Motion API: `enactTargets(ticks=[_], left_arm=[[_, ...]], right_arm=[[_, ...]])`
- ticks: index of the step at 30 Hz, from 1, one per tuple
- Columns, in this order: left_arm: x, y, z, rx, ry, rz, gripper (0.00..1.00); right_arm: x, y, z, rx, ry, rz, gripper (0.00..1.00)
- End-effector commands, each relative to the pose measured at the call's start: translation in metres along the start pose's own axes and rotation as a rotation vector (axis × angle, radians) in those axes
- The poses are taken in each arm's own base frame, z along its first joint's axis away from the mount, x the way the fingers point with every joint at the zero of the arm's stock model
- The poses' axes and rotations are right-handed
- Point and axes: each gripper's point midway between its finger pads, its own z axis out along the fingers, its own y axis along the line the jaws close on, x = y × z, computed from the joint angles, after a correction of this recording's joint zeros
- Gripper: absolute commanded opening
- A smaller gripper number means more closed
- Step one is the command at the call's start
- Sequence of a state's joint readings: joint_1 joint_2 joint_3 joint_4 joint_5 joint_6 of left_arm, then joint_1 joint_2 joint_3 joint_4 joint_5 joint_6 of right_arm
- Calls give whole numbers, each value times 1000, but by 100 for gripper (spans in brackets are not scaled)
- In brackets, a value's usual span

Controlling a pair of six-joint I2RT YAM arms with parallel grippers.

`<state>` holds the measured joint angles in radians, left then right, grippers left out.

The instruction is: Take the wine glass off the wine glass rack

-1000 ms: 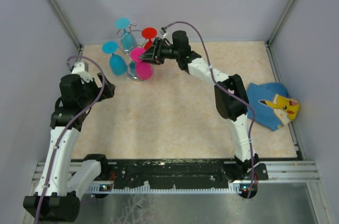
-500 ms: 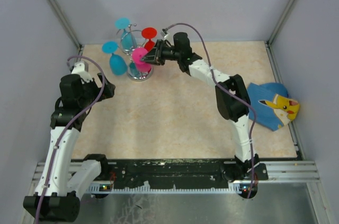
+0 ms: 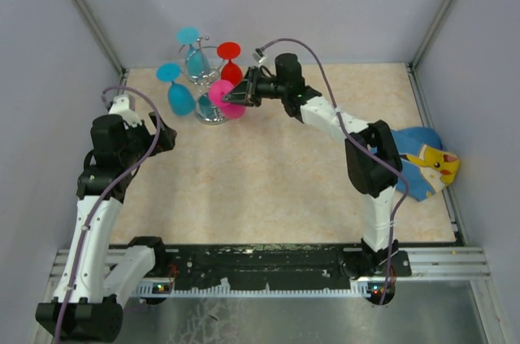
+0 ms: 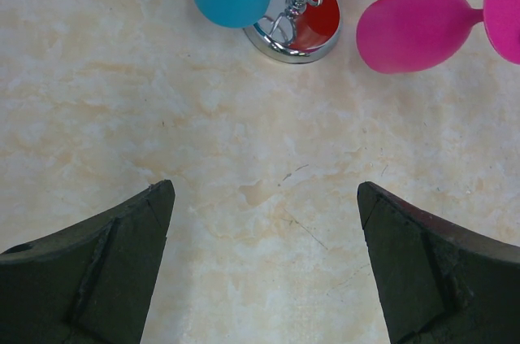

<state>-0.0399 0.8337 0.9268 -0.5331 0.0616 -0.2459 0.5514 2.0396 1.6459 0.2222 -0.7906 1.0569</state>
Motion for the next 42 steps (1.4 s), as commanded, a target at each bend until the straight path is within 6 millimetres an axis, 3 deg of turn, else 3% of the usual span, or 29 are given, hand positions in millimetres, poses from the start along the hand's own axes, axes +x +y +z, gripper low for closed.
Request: enactTargets(ticks=[1, 6, 10, 13, 17, 19, 22, 30, 36, 39, 40, 42], left_arm=[[-1, -4, -5, 15, -9, 7, 100], [1, -3, -5, 16, -2, 7, 100], [2, -3, -6, 13, -3, 10, 100], [3, -3, -5, 16, -7, 6, 100], [6, -6, -2, 38, 2, -7, 100], [6, -8, -2, 43, 6, -7, 100], [5, -7, -3, 38, -1, -3, 100], [8, -5, -4, 35, 9, 12, 100], [14, -5, -5, 43, 21, 14, 100], [14, -6, -3, 47, 18, 16, 100], [14, -6, -3, 49, 21, 15, 100], [14, -7, -2, 52, 27, 13, 100]], right_arm=[[4, 46, -33, -30, -17, -148, 0], [19, 28, -70, 130, -42, -224, 0], [11, -16, -124, 489, -105, -341, 0], [-12, -65, -183, 863, -185, -420, 0], [-52, -112, -270, 1409, -286, -569, 0], [-65, -141, -298, 1612, -260, -567, 0], [-86, -160, -333, 1822, -264, -543, 0], [-125, -208, -375, 2336, -160, -604, 0], [-149, -240, -413, 2600, -76, -610, 0], [-152, -244, -425, 2701, -61, -605, 0], [-157, -243, -426, 2706, -156, -603, 0], [-157, -237, -433, 2751, -177, -608, 0]])
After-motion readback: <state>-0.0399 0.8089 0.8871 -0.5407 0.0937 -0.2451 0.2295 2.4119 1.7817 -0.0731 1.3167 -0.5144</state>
